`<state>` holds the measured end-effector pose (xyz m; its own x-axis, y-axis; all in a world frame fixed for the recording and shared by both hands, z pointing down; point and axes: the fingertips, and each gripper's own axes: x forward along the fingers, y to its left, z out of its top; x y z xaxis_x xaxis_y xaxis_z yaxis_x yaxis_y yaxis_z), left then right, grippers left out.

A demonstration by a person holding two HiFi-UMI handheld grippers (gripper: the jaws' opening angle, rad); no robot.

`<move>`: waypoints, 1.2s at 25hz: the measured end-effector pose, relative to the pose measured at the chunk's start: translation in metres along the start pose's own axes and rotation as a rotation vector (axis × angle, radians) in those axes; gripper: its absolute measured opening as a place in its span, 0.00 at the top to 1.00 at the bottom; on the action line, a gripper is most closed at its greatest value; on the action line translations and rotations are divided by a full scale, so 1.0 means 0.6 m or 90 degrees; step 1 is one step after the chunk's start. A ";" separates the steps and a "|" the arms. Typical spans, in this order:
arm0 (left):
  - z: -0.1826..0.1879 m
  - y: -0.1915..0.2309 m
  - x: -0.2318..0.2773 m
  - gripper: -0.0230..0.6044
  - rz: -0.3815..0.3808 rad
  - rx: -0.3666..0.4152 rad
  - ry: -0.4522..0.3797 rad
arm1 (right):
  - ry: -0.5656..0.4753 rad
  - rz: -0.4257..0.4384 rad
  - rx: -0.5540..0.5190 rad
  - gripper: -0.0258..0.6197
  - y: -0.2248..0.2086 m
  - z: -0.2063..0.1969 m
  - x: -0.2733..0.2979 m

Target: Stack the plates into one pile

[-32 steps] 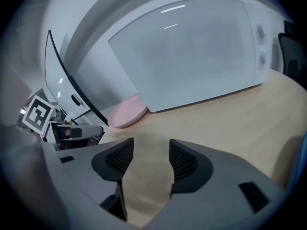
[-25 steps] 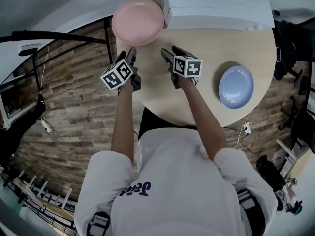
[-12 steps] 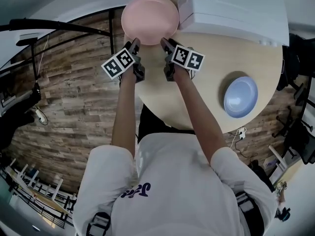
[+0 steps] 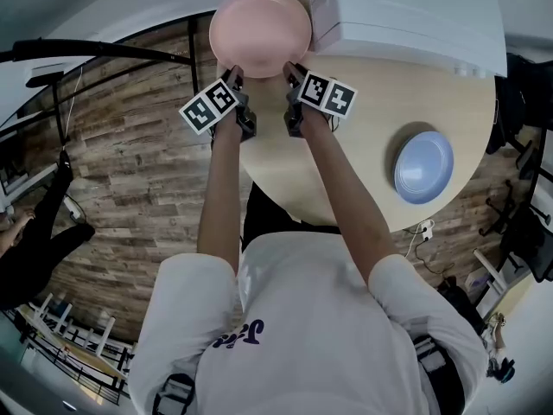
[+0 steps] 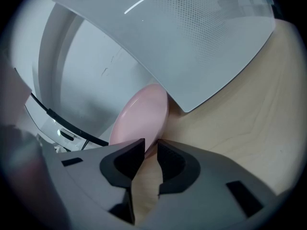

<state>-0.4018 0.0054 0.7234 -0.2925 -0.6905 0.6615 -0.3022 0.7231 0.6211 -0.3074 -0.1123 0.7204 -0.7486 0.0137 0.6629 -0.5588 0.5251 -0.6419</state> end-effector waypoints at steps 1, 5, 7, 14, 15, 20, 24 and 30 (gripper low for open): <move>0.000 0.001 -0.004 0.83 0.001 -0.003 0.000 | 0.001 0.000 0.001 0.82 0.002 -0.001 -0.001; -0.001 0.003 -0.029 0.83 -0.002 -0.012 -0.004 | 0.003 0.006 0.002 0.83 0.015 -0.013 -0.011; -0.006 0.006 -0.046 0.83 -0.002 -0.017 -0.008 | 0.003 0.009 0.005 0.83 0.021 -0.025 -0.020; -0.039 0.017 -0.111 0.86 -0.011 -0.026 -0.007 | 0.004 0.008 0.013 0.83 0.029 -0.084 -0.064; -0.045 0.017 -0.120 0.86 -0.013 -0.023 -0.005 | 0.002 0.007 0.008 0.84 0.030 -0.091 -0.072; -0.079 0.007 -0.166 0.86 -0.028 -0.008 0.011 | -0.004 0.000 -0.012 0.84 0.032 -0.122 -0.123; -0.112 -0.006 -0.191 0.86 -0.038 0.016 0.032 | -0.017 -0.014 -0.002 0.84 0.021 -0.145 -0.167; -0.158 -0.023 -0.208 0.86 -0.055 0.074 0.084 | -0.031 -0.040 0.001 0.83 -0.004 -0.180 -0.221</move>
<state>-0.2749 0.0832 0.6721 -0.1412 -0.7363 0.6618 -0.4264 0.6485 0.6306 -0.1682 -0.0232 0.6758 -0.7286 -0.0607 0.6822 -0.6056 0.5223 -0.6003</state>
